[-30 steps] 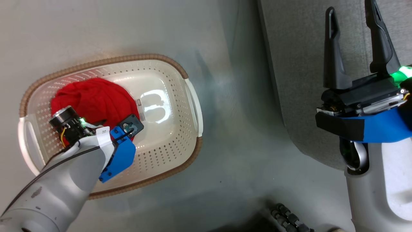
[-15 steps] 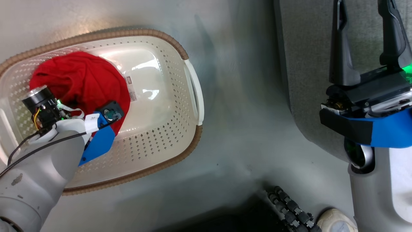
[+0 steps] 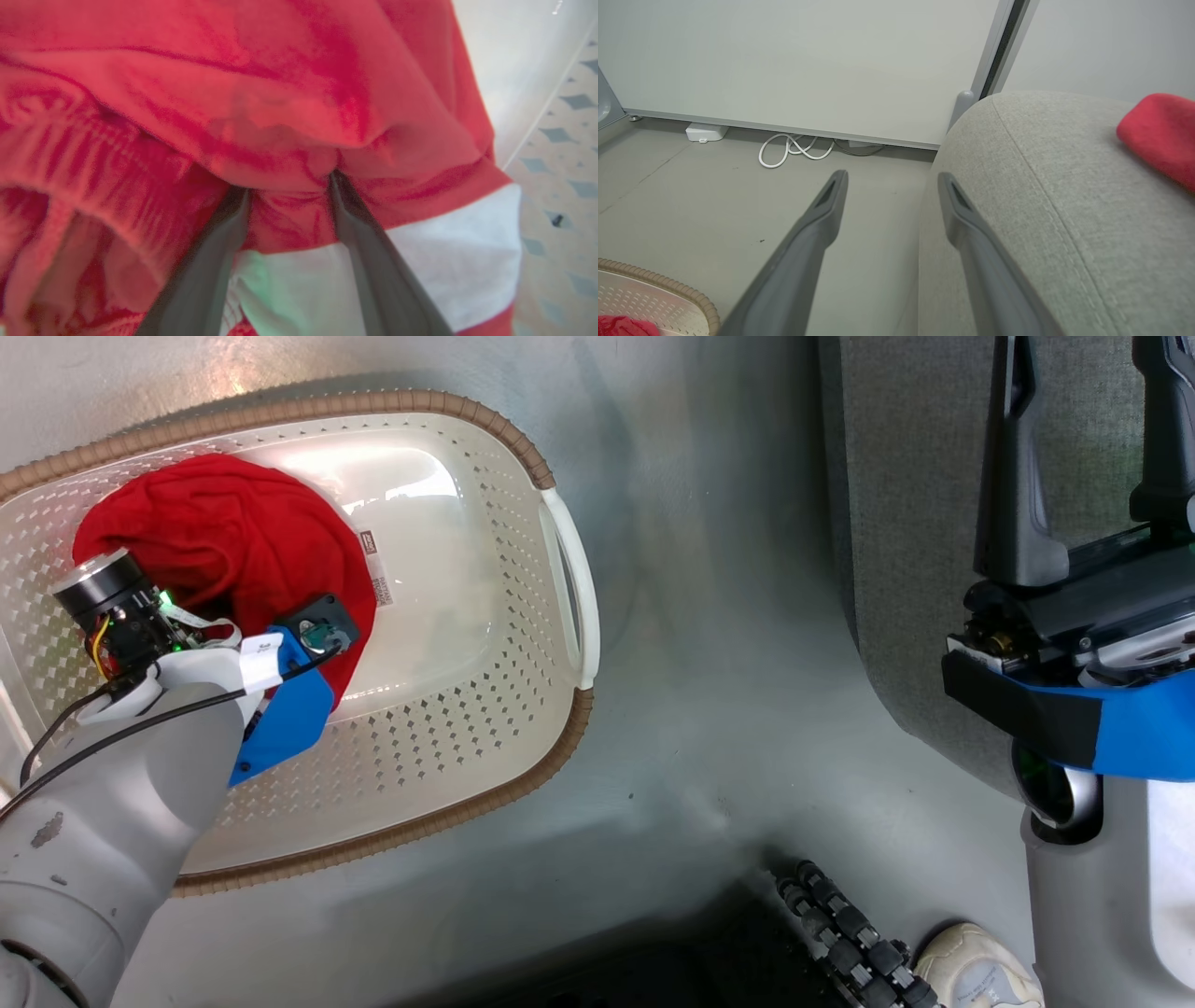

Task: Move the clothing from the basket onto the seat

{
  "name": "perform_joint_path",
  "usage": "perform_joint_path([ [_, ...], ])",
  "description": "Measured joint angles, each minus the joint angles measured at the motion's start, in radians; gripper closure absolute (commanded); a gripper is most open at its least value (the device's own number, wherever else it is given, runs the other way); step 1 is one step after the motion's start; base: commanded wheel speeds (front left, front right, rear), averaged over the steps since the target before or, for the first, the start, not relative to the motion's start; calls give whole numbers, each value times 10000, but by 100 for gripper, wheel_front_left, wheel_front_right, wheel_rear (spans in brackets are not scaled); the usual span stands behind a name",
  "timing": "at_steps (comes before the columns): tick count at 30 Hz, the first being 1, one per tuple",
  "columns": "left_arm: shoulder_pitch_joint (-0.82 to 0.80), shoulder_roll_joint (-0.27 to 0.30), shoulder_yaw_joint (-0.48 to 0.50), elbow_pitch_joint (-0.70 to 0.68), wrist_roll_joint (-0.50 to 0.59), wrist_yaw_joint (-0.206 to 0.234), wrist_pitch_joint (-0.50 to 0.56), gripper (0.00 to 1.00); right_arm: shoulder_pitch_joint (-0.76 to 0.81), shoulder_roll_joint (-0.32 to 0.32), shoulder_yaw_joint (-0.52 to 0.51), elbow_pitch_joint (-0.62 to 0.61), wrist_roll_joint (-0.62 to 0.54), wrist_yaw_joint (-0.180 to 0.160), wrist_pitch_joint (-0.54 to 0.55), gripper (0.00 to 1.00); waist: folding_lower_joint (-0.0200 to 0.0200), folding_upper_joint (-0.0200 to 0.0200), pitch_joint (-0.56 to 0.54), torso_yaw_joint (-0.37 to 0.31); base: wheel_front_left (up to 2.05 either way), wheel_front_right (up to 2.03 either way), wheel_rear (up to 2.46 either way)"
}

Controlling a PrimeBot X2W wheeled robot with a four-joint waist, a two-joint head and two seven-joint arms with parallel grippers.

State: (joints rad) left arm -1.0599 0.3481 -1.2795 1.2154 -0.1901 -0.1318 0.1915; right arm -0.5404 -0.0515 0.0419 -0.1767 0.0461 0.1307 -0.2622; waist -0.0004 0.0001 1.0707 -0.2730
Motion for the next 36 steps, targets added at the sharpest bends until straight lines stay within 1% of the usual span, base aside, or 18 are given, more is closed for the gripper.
perform_joint_path([
  [1, -10, -29, 0, 13, -31, 2, -10, 100, 4, 0, -8, -13, -12, 0, 0, 0, 0, 0, -4, 8, 0, 0, 0],
  [11, 87, -222, -8, 69, -38, 4, -403, 100, -27, 0, -42, 54, -69, 0, 0, 0, 6, -1, -304, 87, 0, 0, 0],
  [18, 321, -545, -10, -61, -268, 4, -997, 100, -23, 0, -94, 228, -65, 0, 0, 0, 6, -1, -852, 213, 0, 0, 0],
  [23, 499, -924, -10, -226, -533, 4, -1540, 100, 35, 2, -140, 439, -73, 0, 0, 0, 5, -1, -1405, 389, 0, 0, 0],
  [24, 559, -993, -10, -242, -840, 4, -1659, 100, 58, 2, -146, 487, -88, 0, 0, 0, 5, -1, -1533, 430, 0, 0, 0],
  [29, 620, -1340, -8, -426, -1515, 4, -2197, 100, 233, 4, -174, 738, -190, 0, 0, 0, 5, -1, -2238, 654, 0, 0, 0],
  [31, 725, -1467, -8, -537, -2008, 4, -2376, 100, 331, 4, -182, 844, -213, 0, 0, 0, 5, -1, -2536, 750, 0, 0, 0],
  [36, 850, -1714, -6, -848, -2408, 4, -2719, 100, 555, -29, -240, 1116, -267, 0, 0, 0, 5, 0, -3326, 987, 0, 0, 0],
])
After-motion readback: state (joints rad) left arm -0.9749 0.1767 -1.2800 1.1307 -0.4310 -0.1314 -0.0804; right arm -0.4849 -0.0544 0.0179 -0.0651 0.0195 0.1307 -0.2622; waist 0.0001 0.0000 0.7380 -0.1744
